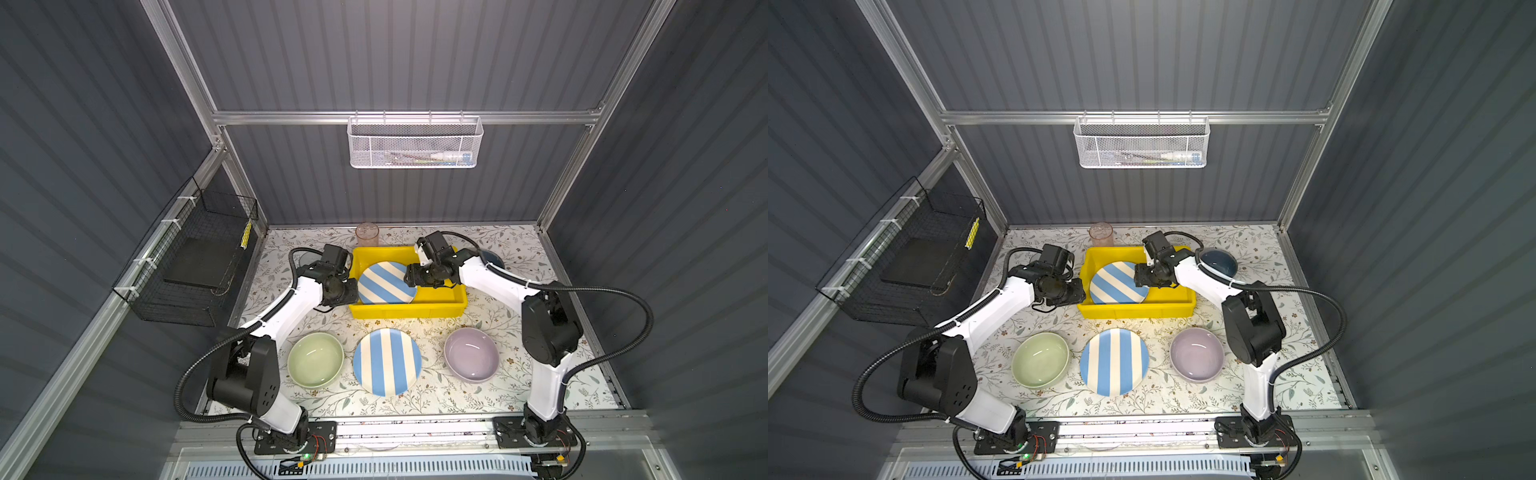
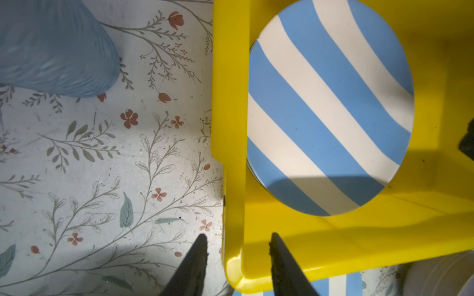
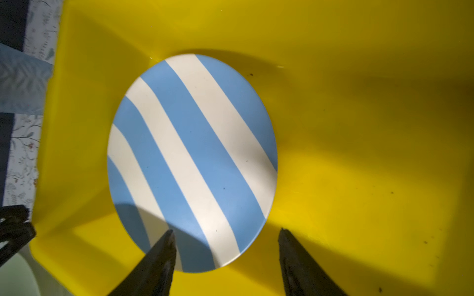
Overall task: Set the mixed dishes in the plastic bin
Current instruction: 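Open the right gripper and release the striped plate in the bin, then move both grippers back toward the remaining striped plate on the table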
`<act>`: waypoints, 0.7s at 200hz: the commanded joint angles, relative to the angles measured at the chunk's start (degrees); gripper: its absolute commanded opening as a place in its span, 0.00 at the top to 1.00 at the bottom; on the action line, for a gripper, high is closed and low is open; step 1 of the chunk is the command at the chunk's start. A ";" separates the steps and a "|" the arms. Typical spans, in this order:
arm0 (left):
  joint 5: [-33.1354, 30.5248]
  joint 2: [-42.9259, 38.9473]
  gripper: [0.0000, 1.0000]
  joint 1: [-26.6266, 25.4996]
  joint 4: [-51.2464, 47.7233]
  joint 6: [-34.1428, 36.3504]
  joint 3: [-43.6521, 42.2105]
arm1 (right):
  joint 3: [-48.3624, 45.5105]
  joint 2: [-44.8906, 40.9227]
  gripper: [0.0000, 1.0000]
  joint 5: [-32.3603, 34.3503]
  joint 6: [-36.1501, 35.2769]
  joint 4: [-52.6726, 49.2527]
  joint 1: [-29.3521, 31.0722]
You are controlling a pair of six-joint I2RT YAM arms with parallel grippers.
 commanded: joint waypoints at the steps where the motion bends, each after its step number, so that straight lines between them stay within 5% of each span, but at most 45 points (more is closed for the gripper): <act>1: -0.40 -3.42 0.51 0.22 -4.52 1.00 1.33 | -1.36 -4.31 0.35 -0.87 -1.78 -1.25 -0.23; 82: 8.12 -13.33 0.47 0.24 -14.40 5.64 -1.27 | -19.48 -23.97 0.35 -8.77 2.07 1.90 0.28; 112: 13.17 -17.05 0.50 -0.59 -12.57 6.15 -5.10 | -27.73 -31.48 0.36 -7.88 6.26 3.10 2.07; 140: 9.65 -19.50 0.50 -5.40 -10.56 4.00 -9.48 | -34.43 -37.99 0.37 -3.97 11.30 3.08 5.38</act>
